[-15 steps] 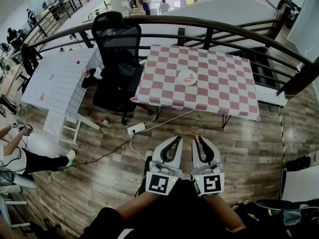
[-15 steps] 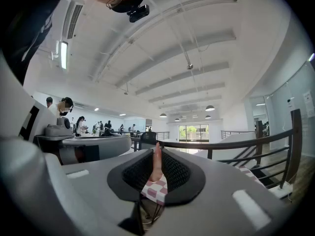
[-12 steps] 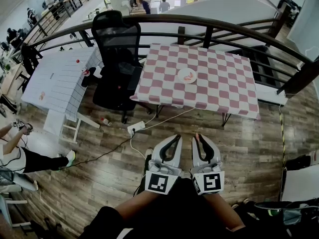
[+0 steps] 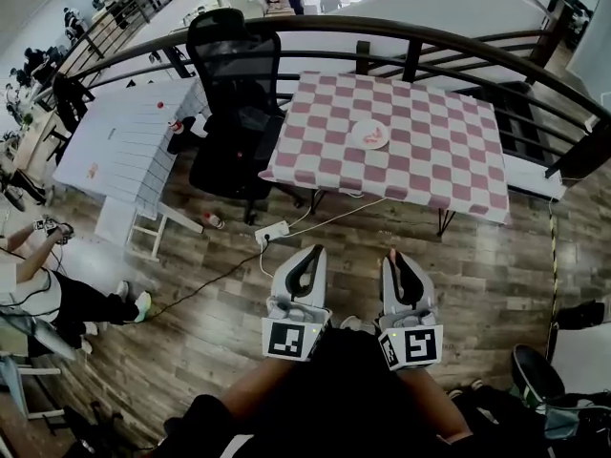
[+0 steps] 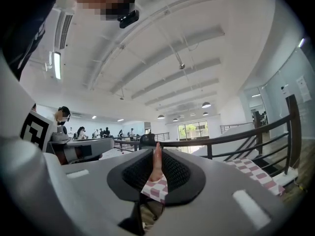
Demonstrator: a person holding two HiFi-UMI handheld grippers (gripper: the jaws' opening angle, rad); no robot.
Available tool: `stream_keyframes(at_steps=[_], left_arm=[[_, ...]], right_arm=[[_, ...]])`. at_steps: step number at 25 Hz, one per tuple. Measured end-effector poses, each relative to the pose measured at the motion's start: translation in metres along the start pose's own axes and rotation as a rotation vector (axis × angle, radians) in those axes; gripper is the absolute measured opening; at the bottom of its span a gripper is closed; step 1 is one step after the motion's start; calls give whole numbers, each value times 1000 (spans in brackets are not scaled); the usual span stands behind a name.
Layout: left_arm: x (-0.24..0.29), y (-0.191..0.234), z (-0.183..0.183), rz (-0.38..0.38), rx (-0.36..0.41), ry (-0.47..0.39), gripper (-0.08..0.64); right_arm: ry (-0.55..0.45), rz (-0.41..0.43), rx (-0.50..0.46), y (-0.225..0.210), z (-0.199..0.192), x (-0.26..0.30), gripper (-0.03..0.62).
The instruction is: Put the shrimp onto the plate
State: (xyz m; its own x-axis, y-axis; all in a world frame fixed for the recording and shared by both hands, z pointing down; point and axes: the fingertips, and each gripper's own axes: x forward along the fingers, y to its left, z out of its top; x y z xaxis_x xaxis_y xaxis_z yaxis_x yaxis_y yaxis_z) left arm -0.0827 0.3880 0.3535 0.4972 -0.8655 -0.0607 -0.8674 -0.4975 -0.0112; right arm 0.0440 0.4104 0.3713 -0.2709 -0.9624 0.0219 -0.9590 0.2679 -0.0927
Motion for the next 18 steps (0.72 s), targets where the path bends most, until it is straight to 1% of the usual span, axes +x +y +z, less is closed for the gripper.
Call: stream_keyframes(at_steps=[4, 8, 10, 15, 18], left_arm=[[3, 10, -2, 20, 11, -2, 9], [25, 20, -12, 26, -38, 9, 9], [42, 23, -17, 7, -52, 10, 9], [90, 28, -28, -36, -58, -13, 9], [124, 33, -41, -61, -55, 20, 9]], right_arm=[[11, 11, 12, -3, -4, 8, 51], [20, 13, 3, -12, -9, 20, 52], [37, -6, -7, -21, -13, 26, 52], [62, -47, -11, -50, -18, 55, 51], [61, -66, -9, -68, -15, 78, 51]])
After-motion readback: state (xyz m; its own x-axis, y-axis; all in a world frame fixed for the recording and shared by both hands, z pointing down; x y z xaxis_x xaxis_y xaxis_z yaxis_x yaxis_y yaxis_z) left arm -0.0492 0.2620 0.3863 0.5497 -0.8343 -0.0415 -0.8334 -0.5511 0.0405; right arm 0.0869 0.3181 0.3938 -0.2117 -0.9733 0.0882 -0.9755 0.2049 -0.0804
